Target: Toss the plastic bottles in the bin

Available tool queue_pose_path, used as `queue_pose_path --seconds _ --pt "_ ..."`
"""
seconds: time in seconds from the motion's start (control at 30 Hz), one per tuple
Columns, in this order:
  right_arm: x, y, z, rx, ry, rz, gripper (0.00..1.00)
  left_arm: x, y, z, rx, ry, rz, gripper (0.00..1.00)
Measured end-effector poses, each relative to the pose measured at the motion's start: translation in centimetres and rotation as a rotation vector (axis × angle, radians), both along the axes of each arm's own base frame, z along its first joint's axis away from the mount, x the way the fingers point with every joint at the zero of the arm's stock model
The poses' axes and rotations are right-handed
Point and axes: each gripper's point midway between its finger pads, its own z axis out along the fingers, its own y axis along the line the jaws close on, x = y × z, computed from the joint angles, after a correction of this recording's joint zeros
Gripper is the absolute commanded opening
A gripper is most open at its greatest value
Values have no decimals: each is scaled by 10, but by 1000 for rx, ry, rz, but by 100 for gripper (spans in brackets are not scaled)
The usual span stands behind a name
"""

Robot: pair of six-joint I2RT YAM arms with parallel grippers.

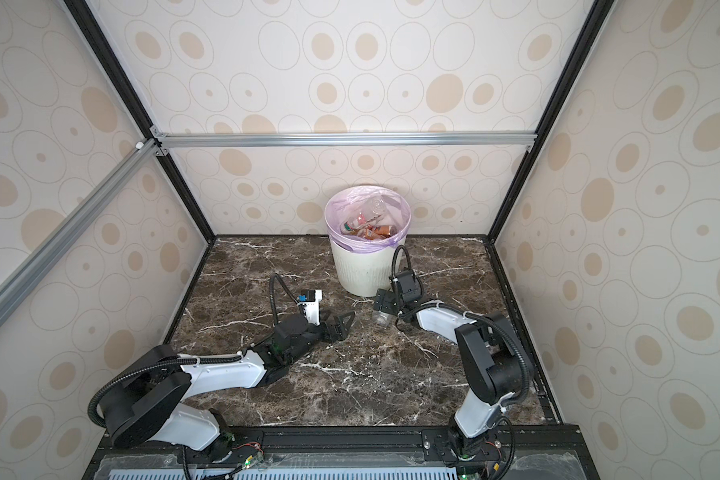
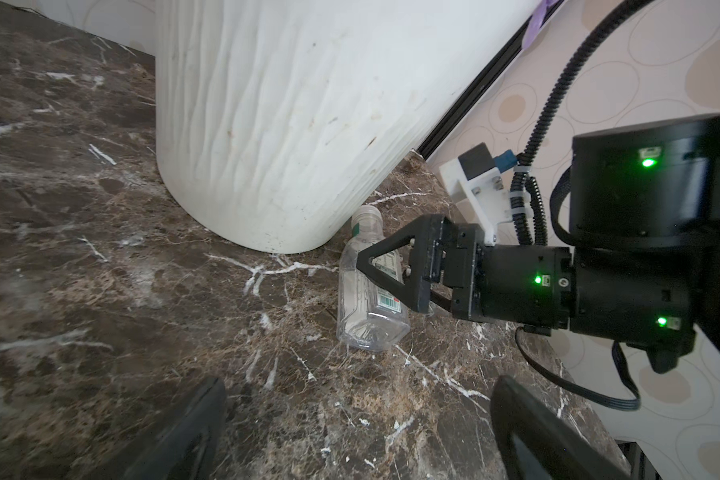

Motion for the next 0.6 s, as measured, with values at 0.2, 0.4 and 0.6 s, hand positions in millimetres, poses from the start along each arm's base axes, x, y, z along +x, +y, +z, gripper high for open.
queue_pose_path --seconds 0.2,0.4,0.6 --pt "0 -2 -9 -30 2 -35 76 1 9 4 -2 -4 20 99" --pt "-10 -9 -20 -43 6 -47 56 4 12 4 -2 -3 28 99" --pt "-33 -3 -19 -46 5 0 54 8 18 3 -4 4 43 99"
